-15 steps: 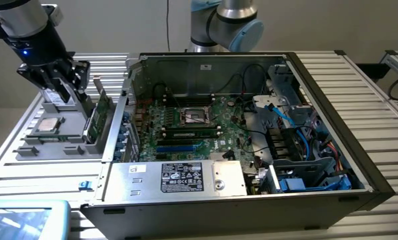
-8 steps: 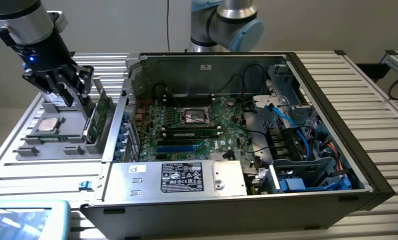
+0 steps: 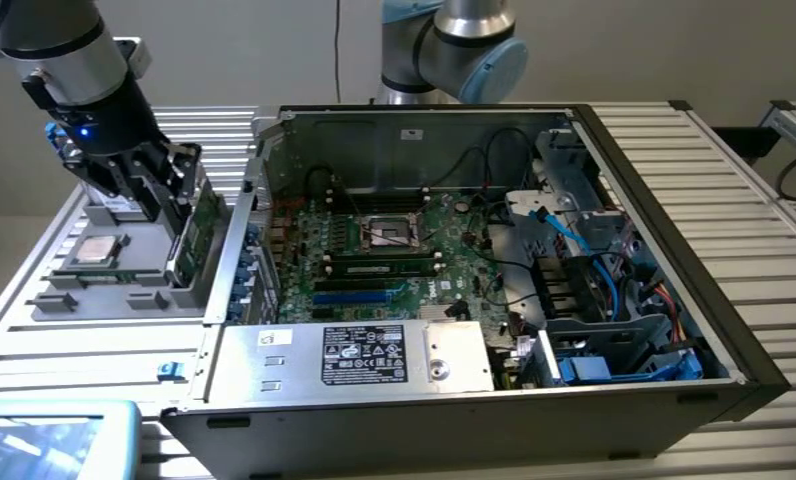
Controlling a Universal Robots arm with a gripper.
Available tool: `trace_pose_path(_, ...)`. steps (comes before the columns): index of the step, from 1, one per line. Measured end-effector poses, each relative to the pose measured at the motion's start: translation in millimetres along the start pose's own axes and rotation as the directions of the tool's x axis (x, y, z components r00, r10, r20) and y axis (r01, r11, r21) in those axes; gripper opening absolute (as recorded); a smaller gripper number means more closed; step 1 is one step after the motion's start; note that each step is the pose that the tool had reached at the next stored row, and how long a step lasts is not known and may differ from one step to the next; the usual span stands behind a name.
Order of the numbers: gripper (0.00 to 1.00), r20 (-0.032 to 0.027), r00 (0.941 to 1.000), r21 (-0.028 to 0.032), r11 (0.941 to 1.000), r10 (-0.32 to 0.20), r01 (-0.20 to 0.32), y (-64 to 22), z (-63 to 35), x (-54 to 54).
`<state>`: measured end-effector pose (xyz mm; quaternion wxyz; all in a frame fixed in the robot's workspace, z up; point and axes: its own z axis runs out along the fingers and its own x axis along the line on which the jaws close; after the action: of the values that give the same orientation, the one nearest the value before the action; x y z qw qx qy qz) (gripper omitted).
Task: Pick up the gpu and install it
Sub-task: 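Pick up the gpu and move the gpu toward the slot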
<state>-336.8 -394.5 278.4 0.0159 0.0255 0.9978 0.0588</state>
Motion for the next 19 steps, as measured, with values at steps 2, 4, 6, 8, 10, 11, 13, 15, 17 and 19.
trace_pose_path(2, 0.44, 0.0, 1.0, 0.0, 1.0, 0.0, 0.0, -0.4, 3.6, 0.1)
trace_pose_path(4, 0.44, 0.0, 1.0, -0.0001, 1.0, 0.0, 0.0, -0.9, 7.2, 0.2)
trace_pose_path(6, 0.44, -0.0001, 1.0, 0.0, 1.0, 0.0, 0.0, -1.3, 10.9, 0.3)
trace_pose_path(8, 0.44, 0.0, 1.0, -0.0001, 1.0, 0.0, 0.0, -1.7, 14.4, -0.2)
trace_pose_path(10, 0.44, 0.0, 1.0, -0.0001, 1.0, 0.0, 0.0, -2.1, 18.2, -1.0)
trace_pose_path(11, 0.44, -0.0001, 1.0, 0.0, 1.0, 0.0, 0.0, -2.3, 19.9, -1.4)
trace_pose_path(13, 0.44, 0.0, 1.0, -0.0001, 1.0, 0.0, 0.0, -2.6, 23.6, -2.3)
trace_pose_path(15, 0.44, 0.0, 1.0, -0.0001, 1.0, 0.0, 0.0, -3.0, 27.3, -3.2)
trace_pose_path(17, 0.44, 0.0, 1.0, 0.0, 1.0, 0.0, 0.0, -3.4, 30.8, -3.3)
trace_pose_path(19, 0.44, -0.0001, 1.0, -0.0013, 1.0, 0.0, 0.0, -3.8, 34.4, -3.2)
